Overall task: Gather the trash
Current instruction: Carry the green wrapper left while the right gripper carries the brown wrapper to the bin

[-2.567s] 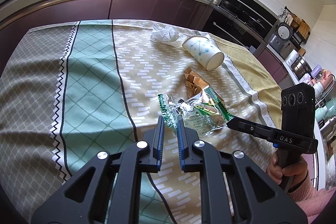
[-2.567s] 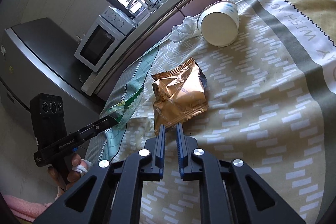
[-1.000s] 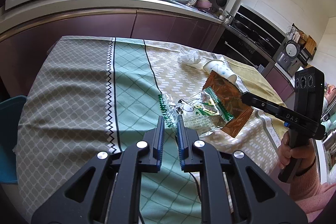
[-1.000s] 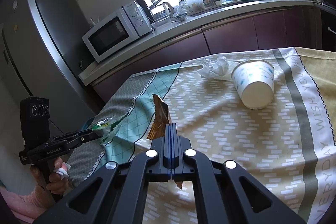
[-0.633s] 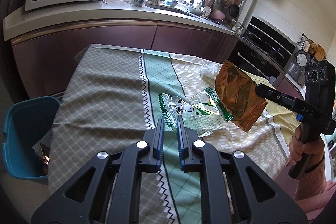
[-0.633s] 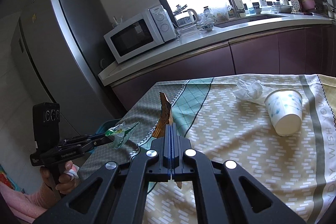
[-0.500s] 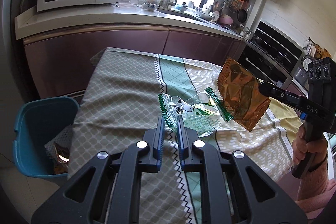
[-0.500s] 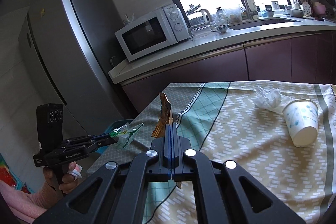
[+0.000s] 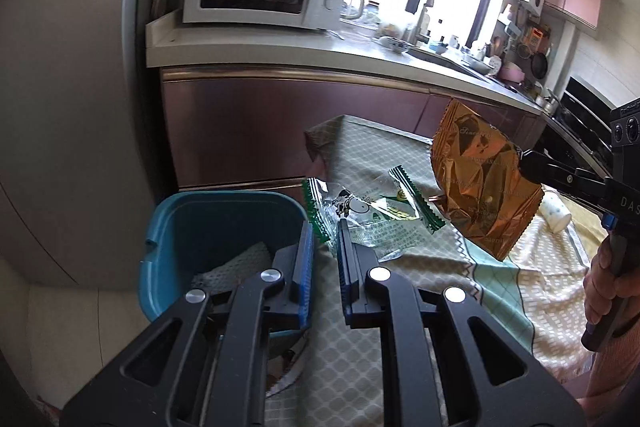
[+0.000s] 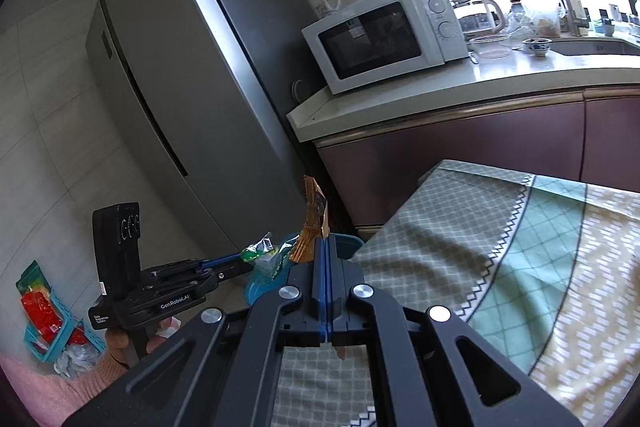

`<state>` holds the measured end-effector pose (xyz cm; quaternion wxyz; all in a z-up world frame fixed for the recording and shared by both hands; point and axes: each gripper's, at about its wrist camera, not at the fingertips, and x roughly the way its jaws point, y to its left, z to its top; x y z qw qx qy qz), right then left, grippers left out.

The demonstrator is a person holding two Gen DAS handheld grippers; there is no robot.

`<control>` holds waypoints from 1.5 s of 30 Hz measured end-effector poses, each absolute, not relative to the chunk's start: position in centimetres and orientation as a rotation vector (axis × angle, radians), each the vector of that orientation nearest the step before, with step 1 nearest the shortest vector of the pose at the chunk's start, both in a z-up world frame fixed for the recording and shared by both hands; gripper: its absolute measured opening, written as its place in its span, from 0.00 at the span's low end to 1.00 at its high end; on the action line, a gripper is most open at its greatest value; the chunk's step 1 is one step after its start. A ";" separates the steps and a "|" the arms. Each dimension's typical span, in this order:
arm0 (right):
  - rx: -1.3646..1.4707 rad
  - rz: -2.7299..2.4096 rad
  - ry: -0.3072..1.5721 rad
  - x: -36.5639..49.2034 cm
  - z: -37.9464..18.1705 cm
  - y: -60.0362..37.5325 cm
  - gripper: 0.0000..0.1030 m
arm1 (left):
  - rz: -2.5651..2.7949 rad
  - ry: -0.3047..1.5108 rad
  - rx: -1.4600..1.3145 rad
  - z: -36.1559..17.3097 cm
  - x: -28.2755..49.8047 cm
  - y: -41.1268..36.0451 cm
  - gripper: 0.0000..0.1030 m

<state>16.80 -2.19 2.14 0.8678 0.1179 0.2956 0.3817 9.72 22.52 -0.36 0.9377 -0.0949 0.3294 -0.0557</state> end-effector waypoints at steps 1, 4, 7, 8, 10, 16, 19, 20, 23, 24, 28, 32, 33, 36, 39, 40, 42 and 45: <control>0.248 0.816 0.627 17.3 2.1 -1.3 0.00 | -0.099 0.676 -0.203 -0.5 9.8 23.4 0.12; 0.244 0.852 0.650 18.6 1.9 1.1 0.00 | -0.054 0.690 -0.225 -1.2 10.4 25.7 0.12; 0.254 0.883 0.677 19.9 1.2 3.3 0.00 | -0.010 0.703 -0.229 -2.0 10.9 27.2 0.12; 0.260 0.892 0.689 20.4 0.9 4.0 0.00 | 0.003 0.707 -0.230 -2.3 11.1 27.7 0.12; 0.263 0.897 0.707 21.2 0.4 5.4 0.00 | 0.028 0.720 -0.235 -3.0 11.5 28.7 0.12; 0.261 0.894 0.770 23.2 -1.7 9.0 0.00 | 0.083 0.776 -0.240 -5.9 13.2 30.3 0.12; 0.254 0.885 0.812 24.0 -3.1 10.6 0.00 | 0.108 0.809 -0.246 -7.6 14.2 31.0 0.12; 0.249 0.877 0.824 24.2 -3.6 11.0 0.00 | 0.115 0.818 -0.247 -8.1 14.5 31.0 0.12; 0.240 0.858 0.867 24.9 -5.2 12.1 0.00 | 0.131 0.851 -0.244 -9.8 15.6 31.6 0.12; 0.236 0.851 0.879 25.1 -5.7 12.4 0.00 | 0.133 0.862 -0.243 -10.3 15.8 31.6 0.13; 0.228 0.829 0.940 25.6 -7.8 13.3 0.02 | 0.165 0.899 -0.218 -12.2 17.0 31.5 0.15; 0.250 0.810 0.978 25.8 -8.9 13.2 0.04 | 0.155 0.931 -0.224 -13.6 17.7 31.4 0.19; 0.253 0.808 0.972 25.8 -8.9 13.1 0.04 | 0.155 0.936 -0.225 -14.0 17.7 31.4 0.19; 0.236 0.810 0.967 25.7 -8.8 12.9 0.05 | 0.153 0.947 -0.227 -14.9 18.1 31.3 0.20; 0.237 0.814 0.970 25.6 -9.0 12.7 0.06 | 0.142 0.945 -0.230 -14.8 18.4 31.0 0.23; 0.239 0.812 0.972 25.7 -9.0 12.5 0.08 | 0.142 0.944 -0.228 -14.7 18.4 30.9 0.23; 0.244 0.808 0.969 25.8 -8.9 12.3 0.14 | 0.136 0.938 -0.230 -14.4 18.1 30.7 0.23; 0.242 0.812 0.966 25.8 -8.8 12.3 0.14 | 0.131 0.920 -0.229 -13.6 17.4 30.3 0.23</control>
